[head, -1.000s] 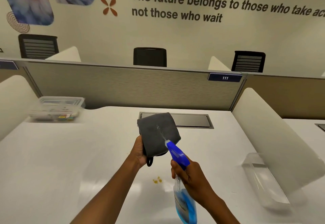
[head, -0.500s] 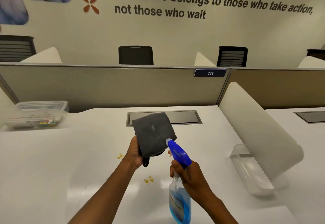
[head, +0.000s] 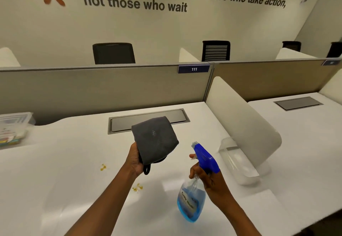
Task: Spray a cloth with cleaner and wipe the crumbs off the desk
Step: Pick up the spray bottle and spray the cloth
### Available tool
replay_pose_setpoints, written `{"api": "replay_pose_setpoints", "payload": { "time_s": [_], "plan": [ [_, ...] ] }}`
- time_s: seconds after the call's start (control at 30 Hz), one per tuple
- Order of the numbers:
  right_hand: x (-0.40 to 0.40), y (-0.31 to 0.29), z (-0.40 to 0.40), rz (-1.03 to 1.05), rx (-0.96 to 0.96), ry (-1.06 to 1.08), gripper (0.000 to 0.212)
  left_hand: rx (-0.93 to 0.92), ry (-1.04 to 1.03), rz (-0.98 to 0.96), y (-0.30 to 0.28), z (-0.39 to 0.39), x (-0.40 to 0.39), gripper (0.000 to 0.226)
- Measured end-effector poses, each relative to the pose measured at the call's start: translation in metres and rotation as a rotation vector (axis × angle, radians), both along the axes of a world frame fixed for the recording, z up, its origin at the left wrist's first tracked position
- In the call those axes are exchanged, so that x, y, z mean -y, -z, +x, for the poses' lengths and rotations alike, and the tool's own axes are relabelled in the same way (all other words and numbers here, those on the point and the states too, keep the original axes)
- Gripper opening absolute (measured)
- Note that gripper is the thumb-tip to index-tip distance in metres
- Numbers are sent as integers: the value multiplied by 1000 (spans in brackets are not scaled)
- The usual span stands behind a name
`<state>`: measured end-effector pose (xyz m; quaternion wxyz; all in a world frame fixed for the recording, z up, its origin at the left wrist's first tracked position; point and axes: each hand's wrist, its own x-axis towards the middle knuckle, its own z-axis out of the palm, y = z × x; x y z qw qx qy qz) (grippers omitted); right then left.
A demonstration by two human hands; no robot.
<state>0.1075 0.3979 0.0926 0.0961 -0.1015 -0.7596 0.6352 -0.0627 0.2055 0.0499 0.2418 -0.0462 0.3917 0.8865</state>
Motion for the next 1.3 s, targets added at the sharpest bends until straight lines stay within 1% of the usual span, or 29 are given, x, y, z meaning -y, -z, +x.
{"api": "replay_pose_setpoints", "payload": {
  "time_s": [0.13,0.3,0.4,0.47,0.57,0.63,0.77,0.9,0.93,1.03,1.17,1.27,1.3],
  "plan": [
    [-26,5,14,-52,-30,81,24,2,44,36,1,2,-14,21],
    [-64,23,30,-73,-16,204,12,-14,92,53,0,6,-29,19],
    [-86,33,41,-45,7,293,17,7,86,51,4,5,-35,32],
    [-103,41,48,-24,13,352,21,6,79,33,4,7,-38,34],
    [-126,53,58,37,5,420,17,9,85,27,4,8,-41,34],
    [-136,57,63,52,-1,436,16,16,88,41,4,9,-42,36],
    [-150,59,70,57,12,465,21,25,90,47,6,11,-42,39],
    [-155,60,73,58,4,506,16,5,100,52,3,12,-43,24],
    [-154,59,73,57,-3,508,15,8,97,55,4,12,-43,24],
    [-154,60,73,47,-14,513,14,22,87,57,8,13,-42,32],
    [-154,63,75,43,-18,538,12,10,93,70,5,16,-41,22],
    [-153,62,75,43,10,554,25,13,95,72,7,16,-39,23],
    [-152,62,76,45,14,551,26,13,93,72,7,16,-38,24]
  ]
}}
